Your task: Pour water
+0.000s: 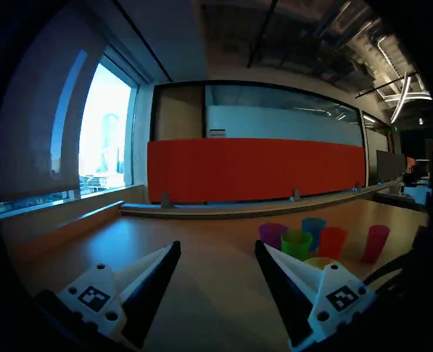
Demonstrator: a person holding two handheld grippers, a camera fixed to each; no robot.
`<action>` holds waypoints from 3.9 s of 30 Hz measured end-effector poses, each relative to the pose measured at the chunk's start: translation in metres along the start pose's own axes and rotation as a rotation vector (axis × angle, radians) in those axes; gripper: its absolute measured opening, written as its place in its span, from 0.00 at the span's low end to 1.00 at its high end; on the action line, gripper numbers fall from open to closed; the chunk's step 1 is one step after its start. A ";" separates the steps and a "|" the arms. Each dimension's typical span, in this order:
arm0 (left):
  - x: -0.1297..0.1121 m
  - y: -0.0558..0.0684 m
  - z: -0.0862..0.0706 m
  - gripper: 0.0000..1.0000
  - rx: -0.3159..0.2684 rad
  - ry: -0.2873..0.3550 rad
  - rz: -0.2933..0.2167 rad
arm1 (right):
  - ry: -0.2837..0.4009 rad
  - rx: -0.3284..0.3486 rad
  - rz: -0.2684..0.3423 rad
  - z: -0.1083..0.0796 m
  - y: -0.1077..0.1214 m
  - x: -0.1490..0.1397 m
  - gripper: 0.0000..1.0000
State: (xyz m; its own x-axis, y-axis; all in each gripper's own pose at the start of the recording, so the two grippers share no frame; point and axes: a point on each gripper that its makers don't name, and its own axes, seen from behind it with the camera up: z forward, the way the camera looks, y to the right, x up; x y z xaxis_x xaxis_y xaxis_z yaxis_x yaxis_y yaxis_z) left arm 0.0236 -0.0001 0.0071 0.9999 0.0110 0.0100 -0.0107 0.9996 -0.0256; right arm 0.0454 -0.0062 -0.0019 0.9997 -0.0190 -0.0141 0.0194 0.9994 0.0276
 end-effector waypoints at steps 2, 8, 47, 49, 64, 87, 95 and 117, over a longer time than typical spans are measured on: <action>0.011 0.002 0.001 0.94 -0.018 0.007 -0.002 | -0.001 0.005 -0.002 0.002 -0.001 0.010 0.99; 0.041 0.007 0.007 0.94 -0.072 0.014 0.020 | -0.006 0.011 0.007 0.008 0.002 0.044 0.99; 0.025 0.097 0.072 0.94 -0.568 -0.272 0.334 | -0.224 0.475 -0.245 0.038 -0.084 0.054 1.00; 0.020 0.102 0.074 0.94 -0.591 -0.290 0.347 | -0.235 0.493 -0.246 0.041 -0.087 0.053 1.00; -0.026 0.127 0.097 0.94 -0.728 -0.460 0.409 | -0.288 0.611 -0.303 0.068 -0.115 0.045 1.00; -0.084 0.158 0.128 0.93 -0.848 -0.624 0.439 | -0.340 0.703 -0.351 0.109 -0.149 0.017 1.00; -0.090 0.167 0.135 0.93 -0.868 -0.642 0.442 | -0.345 0.706 -0.359 0.115 -0.147 0.012 1.00; -0.103 0.185 0.151 0.91 -0.886 -0.636 0.447 | -0.358 0.720 -0.374 0.126 -0.153 0.003 1.00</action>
State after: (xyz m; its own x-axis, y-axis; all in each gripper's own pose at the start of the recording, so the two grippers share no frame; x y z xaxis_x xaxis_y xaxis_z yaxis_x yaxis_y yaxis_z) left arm -0.0827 0.1877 0.1520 0.7217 0.6169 0.3140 -0.0976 0.5398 -0.8361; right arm 0.0471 -0.1627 0.1199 0.8684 -0.4687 0.1622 0.2285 0.6683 0.7079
